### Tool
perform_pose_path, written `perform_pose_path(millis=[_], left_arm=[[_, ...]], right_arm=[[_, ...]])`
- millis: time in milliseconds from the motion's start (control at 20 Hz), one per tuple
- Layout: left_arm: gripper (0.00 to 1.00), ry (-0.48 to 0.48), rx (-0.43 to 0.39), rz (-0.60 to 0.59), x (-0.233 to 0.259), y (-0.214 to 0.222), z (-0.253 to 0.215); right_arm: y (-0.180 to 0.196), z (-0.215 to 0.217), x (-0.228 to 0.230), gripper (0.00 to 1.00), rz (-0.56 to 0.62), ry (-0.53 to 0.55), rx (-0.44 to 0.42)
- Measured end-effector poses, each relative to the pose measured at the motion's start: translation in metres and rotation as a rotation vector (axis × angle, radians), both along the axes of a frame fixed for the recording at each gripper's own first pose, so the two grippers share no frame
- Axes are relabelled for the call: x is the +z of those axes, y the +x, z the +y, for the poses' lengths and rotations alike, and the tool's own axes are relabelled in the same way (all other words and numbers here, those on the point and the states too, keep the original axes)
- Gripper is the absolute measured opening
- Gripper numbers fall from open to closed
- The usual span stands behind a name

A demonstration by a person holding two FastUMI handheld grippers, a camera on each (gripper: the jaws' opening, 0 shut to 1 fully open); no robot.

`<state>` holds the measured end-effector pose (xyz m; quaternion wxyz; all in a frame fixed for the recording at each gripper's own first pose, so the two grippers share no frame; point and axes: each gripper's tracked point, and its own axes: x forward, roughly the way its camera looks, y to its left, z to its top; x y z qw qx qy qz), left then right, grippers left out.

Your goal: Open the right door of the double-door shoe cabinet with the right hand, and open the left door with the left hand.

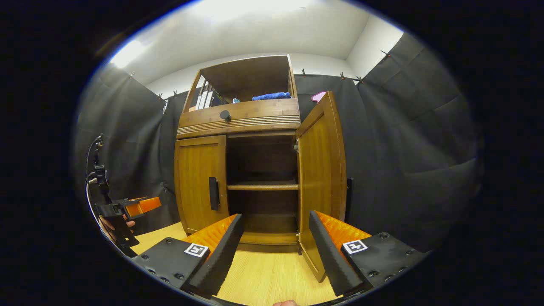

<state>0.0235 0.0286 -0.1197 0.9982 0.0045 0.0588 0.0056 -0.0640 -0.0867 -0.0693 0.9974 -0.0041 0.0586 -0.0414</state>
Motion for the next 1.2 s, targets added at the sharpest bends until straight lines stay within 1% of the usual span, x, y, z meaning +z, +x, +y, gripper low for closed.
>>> perform_pose_path(millis=[150,200,250,300,350,400,450,500,550,600,650,700,750,800,850,900,950,1000,1050,1100,1200], left_arm=[[0.95,0.045,-0.019,-0.014,0.003,0.041,-0.02],[0.92,0.06,-0.04,-0.021,0.005,0.056,-0.03],[0.95,0.069,-0.062,-0.022,0.004,0.073,-0.041],[0.92,0.066,-0.079,-0.015,0.002,0.089,-0.052],[0.94,0.051,-0.086,-0.022,0.002,0.101,-0.061],[0.92,0.037,-0.104,-0.03,0.003,0.116,-0.071],[0.94,0.042,-0.11,-0.037,0.005,0.131,-0.078],[0.94,0.062,-0.11,-0.036,0.004,0.144,-0.082],[0.91,0.075,-0.107,-0.024,-0.002,0.157,-0.086],[0.92,0.081,-0.096,-0.007,-0.009,0.167,-0.088],[0.91,0.087,-0.081,0.015,-0.019,0.177,-0.089],[0.91,0.095,-0.062,0.038,-0.029,0.184,-0.086],[0.95,0.099,-0.041,0.062,-0.044,0.191,-0.08],[0.95,0.091,-0.03,0.076,-0.051,0.197,-0.076],[0.92,0.081,-0.021,0.086,-0.056,0.202,-0.073],[0.92,0.075,-0.01,0.094,-0.061,0.207,-0.068],[0.92,0.08,0.003,0.106,-0.068,0.211,-0.065],[0.95,0.087,0.011,0.119,-0.071,0.213,-0.067],[0.92,0.087,0.01,0.127,-0.073,0.216,-0.07],[0.92,0.083,0.009,0.131,-0.076,0.218,-0.071],[0.92,0.089,0.031,0.123,-0.078,0.223,-0.065]], right_arm=[[-0.008,0.011,0.002,0.99,0.004,0.017,0.028],[-0.012,0.011,0.001,0.99,0.007,0.025,0.033],[-0.015,0.011,0.001,0.98,0.005,0.03,0.034],[-0.018,0.011,0.003,0.94,0.003,0.029,0.034],[-0.02,0.013,0.005,0.98,-0.003,0.022,0.047],[-0.022,0.015,0.004,0.98,-0.002,0.013,0.06],[-0.024,0.014,0.003,0.98,0.004,0.001,0.061],[-0.025,0.013,0.002,0.98,0.01,-0.013,0.059],[-0.027,0.013,0.002,0.94,0.014,-0.026,0.055],[-0.029,0.012,0.001,0.98,0.015,-0.033,0.055],[-0.03,0.013,0.002,0.93,0.012,-0.031,0.061],[-0.03,0.019,0.004,0.98,0.004,-0.022,0.073],[-0.029,0.024,0.002,0.98,0.002,-0.013,0.085],[-0.029,0.023,-0.004,0.98,0.009,-0.006,0.092],[-0.029,0.023,-0.008,0.98,0.017,-0.002,0.095],[-0.029,0.025,-0.011,1.0,0.022,0.0,0.099],[-0.028,0.026,-0.014,0.98,0.029,0.0,0.101],[-0.027,0.026,-0.016,0.98,0.034,0.0,0.098],[-0.025,0.024,-0.02,0.98,0.037,0.002,0.093],[-0.024,0.023,-0.024,0.98,0.043,0.005,0.087],[-0.022,0.018,-0.031,0.98,0.054,0.016,0.074]])
